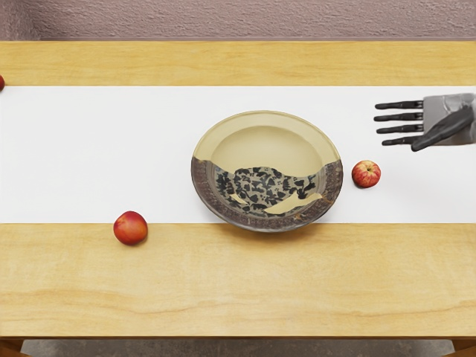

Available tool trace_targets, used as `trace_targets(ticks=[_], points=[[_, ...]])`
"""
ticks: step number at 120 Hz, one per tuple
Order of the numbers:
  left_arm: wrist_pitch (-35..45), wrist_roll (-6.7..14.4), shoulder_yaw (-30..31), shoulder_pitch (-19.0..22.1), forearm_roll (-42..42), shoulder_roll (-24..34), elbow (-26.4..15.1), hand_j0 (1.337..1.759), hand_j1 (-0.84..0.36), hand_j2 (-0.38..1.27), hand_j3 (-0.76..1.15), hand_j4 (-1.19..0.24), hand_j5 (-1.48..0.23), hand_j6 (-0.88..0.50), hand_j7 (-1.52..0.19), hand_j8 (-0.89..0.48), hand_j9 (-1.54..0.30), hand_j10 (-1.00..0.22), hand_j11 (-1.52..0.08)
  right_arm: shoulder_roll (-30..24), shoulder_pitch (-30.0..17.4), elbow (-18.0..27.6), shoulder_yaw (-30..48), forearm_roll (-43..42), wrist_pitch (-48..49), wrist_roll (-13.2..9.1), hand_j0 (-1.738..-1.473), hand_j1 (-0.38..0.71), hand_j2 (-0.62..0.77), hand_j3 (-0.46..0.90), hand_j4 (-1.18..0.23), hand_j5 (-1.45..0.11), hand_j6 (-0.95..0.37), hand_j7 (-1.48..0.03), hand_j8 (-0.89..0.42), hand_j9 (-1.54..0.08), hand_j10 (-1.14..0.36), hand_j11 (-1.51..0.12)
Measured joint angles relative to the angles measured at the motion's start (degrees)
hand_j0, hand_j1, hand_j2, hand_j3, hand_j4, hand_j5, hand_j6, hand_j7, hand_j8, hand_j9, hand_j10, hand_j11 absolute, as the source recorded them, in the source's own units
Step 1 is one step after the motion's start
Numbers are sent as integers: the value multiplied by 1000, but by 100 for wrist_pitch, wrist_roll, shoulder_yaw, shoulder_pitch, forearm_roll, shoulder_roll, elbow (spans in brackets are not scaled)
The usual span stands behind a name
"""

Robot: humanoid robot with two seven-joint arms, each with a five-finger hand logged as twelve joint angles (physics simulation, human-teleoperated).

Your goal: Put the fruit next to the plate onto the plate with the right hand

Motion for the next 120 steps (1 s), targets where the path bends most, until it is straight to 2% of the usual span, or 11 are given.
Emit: trace_targets(ticks=[12,26,32,37,47,54,61,73,88,101,120], points=[[0,0,-1,0,0,0,0,1658,339,2,0,-8,-11,-8,-11,-8,-11,-8,-11,66,61,-31,-20,-154,0,-4,-1658,-314,-7,0,-25,-37,-24,-37,-25,-37,-26,-37],[0,0,-1,1,0,0,-1,1658,339,2,0,-8,-11,-8,-11,-8,-11,-8,-11,353,394,21,29,-966,1,-5,-1658,-320,-6,0,-21,-31,-20,-31,-21,-31,-22,-31],[0,0,0,0,0,0,-1,1658,339,2,0,-8,-11,-8,-11,-8,-11,-8,-11,301,834,301,-105,-1528,1,-6,-1658,-321,-6,0,-21,-29,-20,-30,-20,-29,-21,-29],[0,0,0,0,0,0,-1,1658,339,2,0,-8,-11,-8,-11,-8,-11,-8,-11,209,1402,553,-532,-1892,-144,-6,-1658,-322,-5,0,-20,-28,-20,-29,-20,-28,-21,-28],[0,0,0,0,0,0,0,1658,339,2,0,-8,-11,-8,-11,-8,-11,-8,-11,132,2481,1259,-1667,-2676,-1430,-6,-1658,-323,-5,0,-21,-28,-20,-28,-21,-28,-21,-28],[0,0,1,0,0,0,0,1658,339,2,0,-8,-11,-8,-11,-8,-11,-8,-11,124,2889,1851,-2226,-3305,-2480,-6,-1658,-323,-5,0,-22,-28,-21,-28,-21,-28,-22,-28],[0,0,0,0,0,0,0,1658,339,2,0,-8,-11,-8,-11,-8,-11,-8,-11,258,3066,2307,-2640,-3774,-3526,-6,-1658,-324,-5,0,-22,-28,-22,-28,-22,-28,-22,-28],[0,0,0,0,0,0,0,1658,339,2,0,-8,-11,-8,-11,-8,-11,-8,-11,823,2913,2680,-2981,-4182,-4899,-6,-1658,-323,-5,0,-24,-29,-24,-29,-24,-29,-23,-29],[0,0,1,0,-1,0,0,1658,339,2,0,-8,-11,-8,-11,-8,-11,-8,-11,1624,2378,2734,-3104,-4433,-5990,-6,-1658,-318,-5,0,-28,-34,-29,-34,-28,-34,-28,-34],[0,0,1,0,-1,0,0,1658,339,2,0,-8,-11,-8,-11,-8,-11,-8,-11,2107,1856,2550,-3133,-4652,-6458,-6,-1658,-301,-8,0,-43,-53,-44,-53,-43,-53,-42,-53],[0,0,1,0,-1,0,0,1658,339,2,0,-8,-11,-8,-11,-8,-11,-8,-11,2318,1494,2459,-3162,-4815,-6733,-6,-1658,-257,-14,0,-79,-100,-80,-100,-79,-100,-79,-100]])
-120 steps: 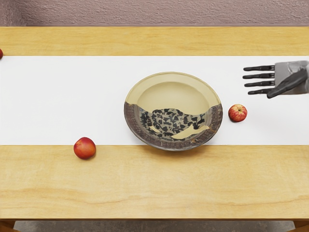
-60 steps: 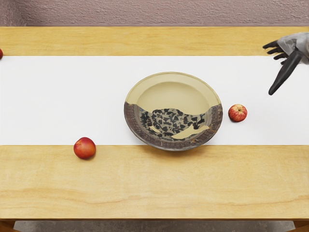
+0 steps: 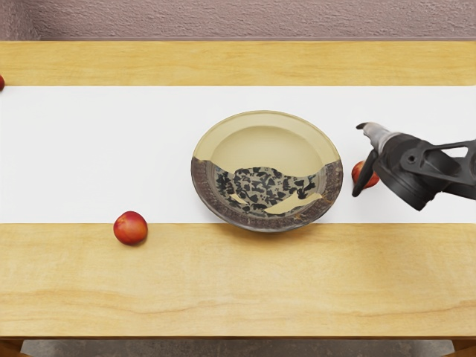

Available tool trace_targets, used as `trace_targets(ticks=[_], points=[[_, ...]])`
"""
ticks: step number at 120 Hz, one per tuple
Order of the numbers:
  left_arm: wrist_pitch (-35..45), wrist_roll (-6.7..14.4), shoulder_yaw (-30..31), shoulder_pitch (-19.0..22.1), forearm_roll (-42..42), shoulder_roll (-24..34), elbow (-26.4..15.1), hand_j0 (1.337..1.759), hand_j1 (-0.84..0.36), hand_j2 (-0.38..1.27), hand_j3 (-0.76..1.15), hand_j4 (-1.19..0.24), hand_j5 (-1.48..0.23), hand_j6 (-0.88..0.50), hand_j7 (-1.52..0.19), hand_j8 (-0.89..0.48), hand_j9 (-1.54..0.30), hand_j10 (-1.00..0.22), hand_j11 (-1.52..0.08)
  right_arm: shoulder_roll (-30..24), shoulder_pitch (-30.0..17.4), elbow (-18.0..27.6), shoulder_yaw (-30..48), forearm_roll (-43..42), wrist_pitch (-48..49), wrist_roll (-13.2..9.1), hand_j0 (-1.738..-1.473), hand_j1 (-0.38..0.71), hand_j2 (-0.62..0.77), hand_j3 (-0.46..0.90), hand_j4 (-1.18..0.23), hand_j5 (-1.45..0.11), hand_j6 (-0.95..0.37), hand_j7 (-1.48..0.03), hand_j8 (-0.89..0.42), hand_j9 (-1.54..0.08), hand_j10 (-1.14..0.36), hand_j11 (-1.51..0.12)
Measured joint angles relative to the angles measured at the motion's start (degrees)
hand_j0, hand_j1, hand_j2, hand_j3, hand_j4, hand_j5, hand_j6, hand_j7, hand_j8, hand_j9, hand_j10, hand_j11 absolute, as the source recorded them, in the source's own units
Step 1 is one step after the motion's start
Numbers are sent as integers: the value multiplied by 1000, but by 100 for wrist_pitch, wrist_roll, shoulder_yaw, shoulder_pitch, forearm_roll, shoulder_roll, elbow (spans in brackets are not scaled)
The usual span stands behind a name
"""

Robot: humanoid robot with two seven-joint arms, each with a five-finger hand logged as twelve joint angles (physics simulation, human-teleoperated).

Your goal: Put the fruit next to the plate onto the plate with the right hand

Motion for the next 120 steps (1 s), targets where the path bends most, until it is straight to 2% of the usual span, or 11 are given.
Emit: trace_targets(ticks=[38,88,120], points=[[0,0,0,0,0,0,0,1658,339,2,0,-8,-11,-8,-11,-8,-11,-8,-11,62,-425,-93,-46,-216,-259,0,-1658,-184,-26,0,-140,-180,-141,-180,-140,-180,-140,-180],[0,0,0,0,0,0,-1,1658,339,2,0,-8,-11,-8,-11,-8,-11,-8,-11,66,-633,-372,-46,-409,-272,0,-1658,-87,-42,0,-220,-285,-221,-285,-221,-285,-220,-285],[0,0,0,0,0,0,-1,1658,339,2,0,-8,-11,-8,-11,-8,-11,-8,-11,191,-635,-413,19,-418,-272,0,-1658,-68,-45,0,-236,-306,-237,-306,-237,-306,-236,-306]])
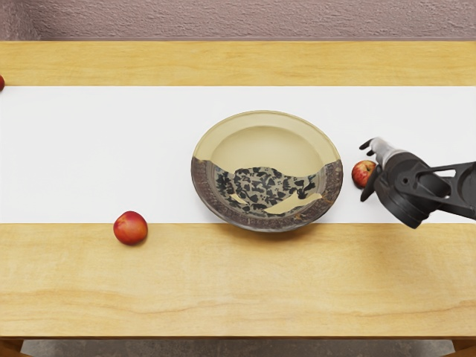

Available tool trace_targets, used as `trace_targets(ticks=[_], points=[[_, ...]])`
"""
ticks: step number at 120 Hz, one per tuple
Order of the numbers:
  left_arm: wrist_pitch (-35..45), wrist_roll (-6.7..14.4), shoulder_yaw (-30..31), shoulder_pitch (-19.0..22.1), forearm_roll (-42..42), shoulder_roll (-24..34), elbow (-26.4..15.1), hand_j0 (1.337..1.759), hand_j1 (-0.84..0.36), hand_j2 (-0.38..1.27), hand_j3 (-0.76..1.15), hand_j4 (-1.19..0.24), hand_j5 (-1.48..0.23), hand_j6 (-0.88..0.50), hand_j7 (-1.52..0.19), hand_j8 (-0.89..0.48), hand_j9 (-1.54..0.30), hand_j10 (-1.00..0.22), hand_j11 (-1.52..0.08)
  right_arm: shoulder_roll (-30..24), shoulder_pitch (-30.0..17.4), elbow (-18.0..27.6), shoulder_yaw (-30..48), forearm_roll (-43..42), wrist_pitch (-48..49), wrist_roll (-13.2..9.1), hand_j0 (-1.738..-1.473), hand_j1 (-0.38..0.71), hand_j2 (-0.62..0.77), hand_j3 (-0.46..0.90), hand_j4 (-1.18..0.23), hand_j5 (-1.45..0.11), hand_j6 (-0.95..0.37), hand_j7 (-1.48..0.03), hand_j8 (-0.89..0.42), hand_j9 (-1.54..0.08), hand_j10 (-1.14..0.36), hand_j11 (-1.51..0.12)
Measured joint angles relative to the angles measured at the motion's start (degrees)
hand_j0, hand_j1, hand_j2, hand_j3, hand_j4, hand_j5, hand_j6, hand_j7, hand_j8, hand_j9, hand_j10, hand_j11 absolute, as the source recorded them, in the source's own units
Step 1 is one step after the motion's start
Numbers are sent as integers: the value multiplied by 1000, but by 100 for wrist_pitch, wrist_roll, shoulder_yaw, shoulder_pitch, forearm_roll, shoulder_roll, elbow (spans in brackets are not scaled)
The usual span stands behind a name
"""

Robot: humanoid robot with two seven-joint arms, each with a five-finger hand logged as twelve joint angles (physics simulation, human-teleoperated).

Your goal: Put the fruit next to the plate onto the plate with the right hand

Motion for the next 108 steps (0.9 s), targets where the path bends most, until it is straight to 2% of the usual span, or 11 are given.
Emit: trace_targets(ticks=[33,108], points=[[0,0,0,2,0,0,-1,1658,339,2,0,-8,-11,-8,-11,-8,-11,-8,-11,55,8,-67,-1,3,0,0,-1658,35,-62,0,-321,-417,-322,-417,-322,-417,-322,-417],[0,0,0,0,0,0,0,1658,339,2,0,-8,-11,-8,-11,-8,-11,-8,-11,53,12,-77,-55,43,0,0,-1658,105,-74,0,-380,-494,-381,-493,-381,-494,-380,-493]])
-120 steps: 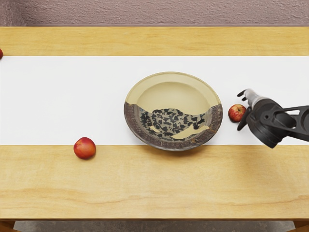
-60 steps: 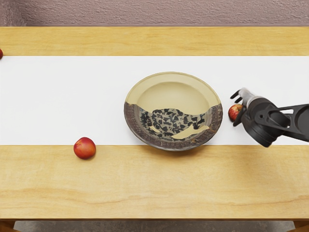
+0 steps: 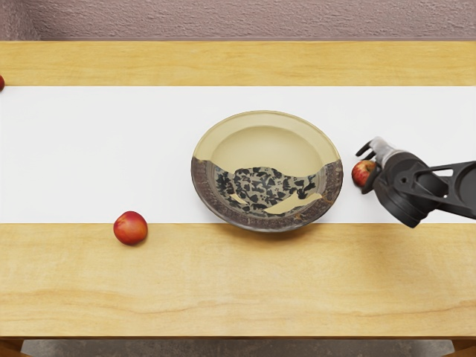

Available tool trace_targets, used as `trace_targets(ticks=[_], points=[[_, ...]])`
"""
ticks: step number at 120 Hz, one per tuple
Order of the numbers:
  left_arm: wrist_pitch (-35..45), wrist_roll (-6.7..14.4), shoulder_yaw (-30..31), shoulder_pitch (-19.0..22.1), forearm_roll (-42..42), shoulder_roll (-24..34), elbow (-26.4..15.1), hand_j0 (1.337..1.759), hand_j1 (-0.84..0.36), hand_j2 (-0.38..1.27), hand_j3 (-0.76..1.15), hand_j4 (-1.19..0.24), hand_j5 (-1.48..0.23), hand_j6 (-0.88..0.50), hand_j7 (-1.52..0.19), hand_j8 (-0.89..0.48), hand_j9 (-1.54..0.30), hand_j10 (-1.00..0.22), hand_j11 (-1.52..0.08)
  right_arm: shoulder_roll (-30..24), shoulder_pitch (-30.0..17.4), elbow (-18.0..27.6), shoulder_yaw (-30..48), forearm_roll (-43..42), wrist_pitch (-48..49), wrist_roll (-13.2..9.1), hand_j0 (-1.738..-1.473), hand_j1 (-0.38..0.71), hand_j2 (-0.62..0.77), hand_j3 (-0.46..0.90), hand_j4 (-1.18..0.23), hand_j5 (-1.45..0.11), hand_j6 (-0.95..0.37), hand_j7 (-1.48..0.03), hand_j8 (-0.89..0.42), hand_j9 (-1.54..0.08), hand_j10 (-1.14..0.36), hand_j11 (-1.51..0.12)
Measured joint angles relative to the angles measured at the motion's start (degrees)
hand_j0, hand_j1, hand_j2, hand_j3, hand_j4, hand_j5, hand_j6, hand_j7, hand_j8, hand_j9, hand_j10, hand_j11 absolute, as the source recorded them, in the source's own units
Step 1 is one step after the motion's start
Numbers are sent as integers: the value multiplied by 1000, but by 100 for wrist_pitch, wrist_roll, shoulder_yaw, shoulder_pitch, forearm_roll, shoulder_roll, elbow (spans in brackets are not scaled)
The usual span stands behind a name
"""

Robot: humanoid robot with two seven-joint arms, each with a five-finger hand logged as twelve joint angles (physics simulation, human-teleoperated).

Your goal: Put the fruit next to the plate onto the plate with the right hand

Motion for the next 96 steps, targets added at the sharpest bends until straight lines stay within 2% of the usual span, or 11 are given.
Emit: trace_targets(ticks=[10,15,24,46,56,64,74,84,96], points=[[0,0,0,0,0,0,1,1658,339,2,0,-8,-11,-8,-11,-8,-11,-8,-11,-1,-9,1,-3,0,0,0,-1658,129,-78,0,-400,-519,-400,-519,-400,-519,-400,-519],[0,0,0,0,0,0,0,1658,339,2,0,-8,-11,-8,-11,-8,-11,-8,-11,-6,-15,7,13,7,1,0,-1658,199,-36,0,-474,-620,-476,-618,-474,-622,-475,-620],[0,0,-1,0,0,0,1,1658,339,2,0,-8,-11,-8,-11,-8,-11,-8,-11,-47,-18,21,154,25,10,4,-1656,264,89,0,-586,-791,-414,-777,-423,-792,-587,-791],[0,0,-1,0,1,0,0,1658,339,2,0,-8,-11,-8,-11,-8,-11,-8,-11,-407,-140,36,663,49,40,5,-1650,291,157,0,-495,-1054,-294,-989,-307,-1041,-724,-1047],[0,0,-1,0,1,0,-1,1658,339,2,0,-8,-11,-8,-11,-8,-11,-8,-11,-797,-499,45,1433,69,46,1,-1649,299,177,1,-466,-1122,-258,-1038,-278,-1095,-759,-1102],[0,0,-2,0,1,0,-1,1658,339,2,0,-8,-11,-8,-11,-8,-11,-8,-11,-1091,-910,68,2387,134,85,-2,-1648,310,204,0,-443,-1150,-249,-1065,-266,-1123,-780,-1131],[0,-1,-2,0,1,0,0,1658,339,2,0,-8,-11,-8,-11,-8,-11,-8,-11,-1328,-1344,94,3637,449,698,-2,-1646,329,219,0,-410,-1171,-219,-1088,-233,-1148,-798,-1157],[0,-1,-3,0,2,0,0,1658,339,2,0,-8,-11,-8,-11,-8,-11,-8,-11,-1388,-1563,132,4428,948,1577,-1,-1646,334,230,1,-403,-1188,-206,-1104,-229,-1167,-810,-1178],[0,-1,-2,0,2,0,0,1658,339,2,0,-8,-11,-8,-11,-8,-11,-8,-11,-1172,-1674,239,4812,1292,2147,-2,-1645,321,227,1,-412,-1214,-202,-1116,-230,-1186,-817,-1199]])
